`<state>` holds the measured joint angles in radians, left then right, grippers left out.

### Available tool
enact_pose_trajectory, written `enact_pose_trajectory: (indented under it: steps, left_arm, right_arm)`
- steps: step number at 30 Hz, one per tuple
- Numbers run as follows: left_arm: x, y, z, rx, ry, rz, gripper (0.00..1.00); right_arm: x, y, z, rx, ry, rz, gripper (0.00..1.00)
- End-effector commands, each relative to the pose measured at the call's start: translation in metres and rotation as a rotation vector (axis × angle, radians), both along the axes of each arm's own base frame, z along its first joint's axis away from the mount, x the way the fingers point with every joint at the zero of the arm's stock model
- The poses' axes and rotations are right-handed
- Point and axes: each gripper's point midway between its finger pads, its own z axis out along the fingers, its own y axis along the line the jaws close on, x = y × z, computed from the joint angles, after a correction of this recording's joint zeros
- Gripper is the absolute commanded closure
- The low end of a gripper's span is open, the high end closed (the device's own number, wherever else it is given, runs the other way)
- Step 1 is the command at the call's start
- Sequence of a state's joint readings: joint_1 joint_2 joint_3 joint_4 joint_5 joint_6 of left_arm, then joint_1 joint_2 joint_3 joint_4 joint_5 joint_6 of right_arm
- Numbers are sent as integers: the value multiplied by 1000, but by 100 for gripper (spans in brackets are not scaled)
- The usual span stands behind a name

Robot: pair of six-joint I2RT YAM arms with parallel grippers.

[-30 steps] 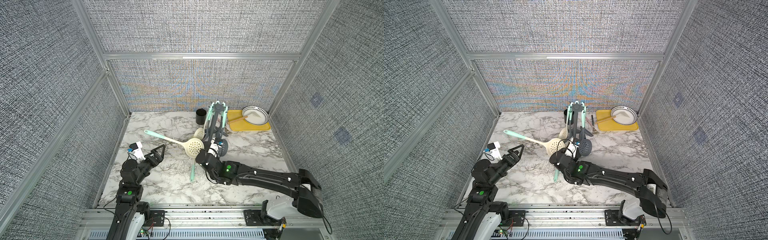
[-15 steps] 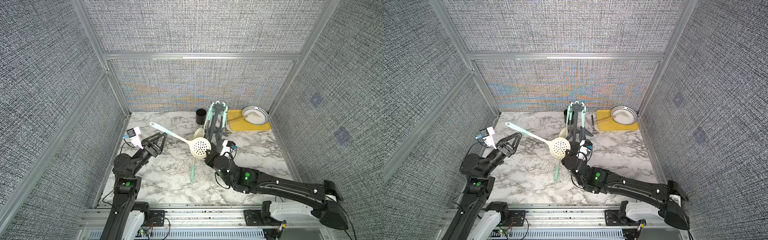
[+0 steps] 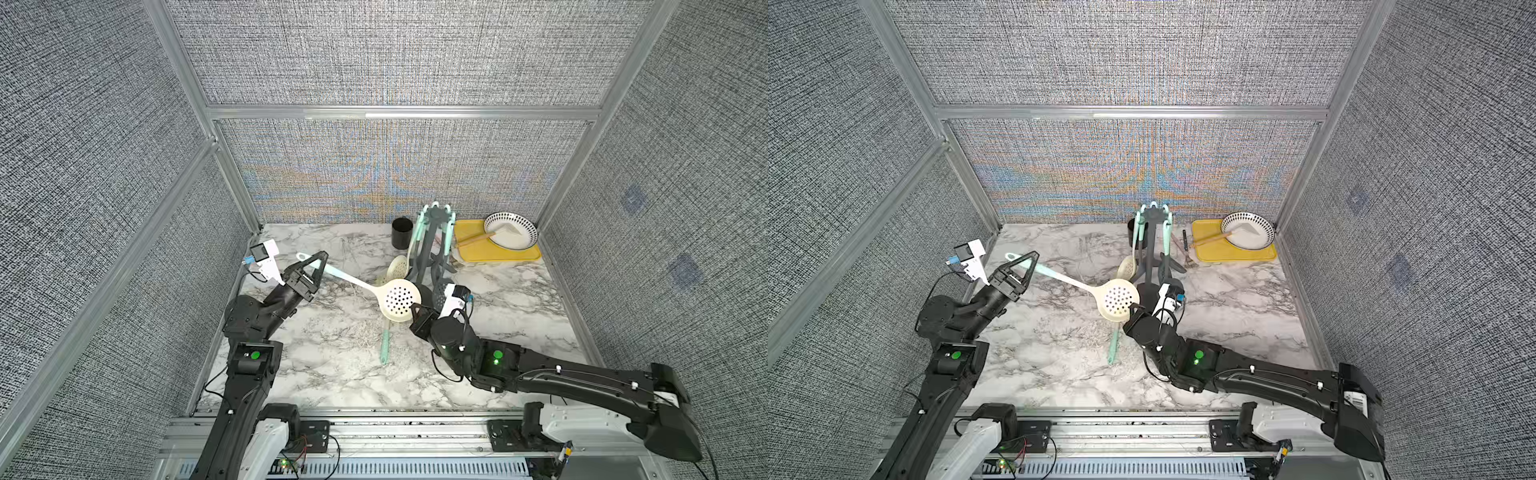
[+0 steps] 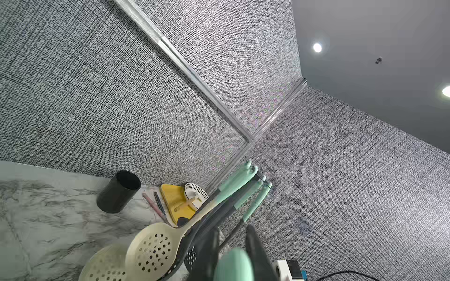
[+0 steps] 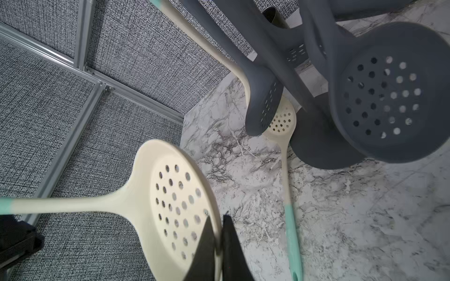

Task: Hang the skimmer on the kitchen utensil rack
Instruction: Pick up the skimmer from the center of the board.

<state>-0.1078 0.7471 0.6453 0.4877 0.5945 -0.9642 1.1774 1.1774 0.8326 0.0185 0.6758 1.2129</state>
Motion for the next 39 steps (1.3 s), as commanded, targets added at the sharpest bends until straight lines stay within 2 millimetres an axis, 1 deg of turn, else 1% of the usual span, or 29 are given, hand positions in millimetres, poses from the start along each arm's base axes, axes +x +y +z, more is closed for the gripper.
enact_pose_trajectory:
  steps: [1,3,4,5,6,8,9,10,12,14,16,18,21,23,26,31,35,37,39]
  left_arm:
    - [-2,-2,9,15,-28,-3,98]
    - [-1,-3,6,49,-4,-1,98]
    - [0,-4,4,71,10,3,98]
    - [1,-4,2,85,24,7,98]
    - [2,-5,0,101,43,12,98]
    - [4,-8,-3,144,69,11,98]
    - [4,-11,-6,166,87,2,98]
    - [3,-15,-7,186,95,-12,98]
    - [2,-27,-14,222,127,-55,98]
    - [0,-40,-18,243,163,-93,98]
    - [-3,-55,-22,240,196,-139,98]
    - [-9,-71,-23,245,209,-188,98]
    - [-16,-88,-22,271,209,-226,98]
    - [-17,-93,-20,281,204,-233,98]
    - [-16,-97,-20,286,204,-236,98]
    - [-15,-100,-19,289,196,-241,98]
    - [-15,-103,-20,291,196,-248,98]
    - [-15,-105,-21,293,198,-254,98]
    - [-15,-106,-22,291,199,-254,98]
  right_arm:
    - [3,2,10,-22,-50,4,100]
    - [6,-2,13,-96,-93,0,74]
    - [8,-5,16,-150,-121,-6,56]
    - [9,-8,18,-209,-151,-5,40]
    - [12,-13,20,-280,-190,-11,28]
    - [16,-23,30,-421,-273,-22,13]
    - [17,-25,38,-511,-334,-11,3]
    - [16,-24,47,-593,-396,24,1]
    - [13,-19,59,-721,-496,119,1]
    - [1,-2,68,-771,-600,286,1]
    - [-19,18,77,-759,-717,460,1]
    - [-39,35,88,-716,-820,590,7]
    - [-55,50,109,-654,-932,671,9]
    - [-56,57,117,-633,-959,671,11]
    - [-49,67,117,-648,-955,665,18]
    - [-30,65,116,-643,-918,549,29]
    - [-22,69,113,-657,-897,530,36]
    - [-18,73,111,-668,-889,533,44]
    - [-15,78,108,-682,-880,537,49]
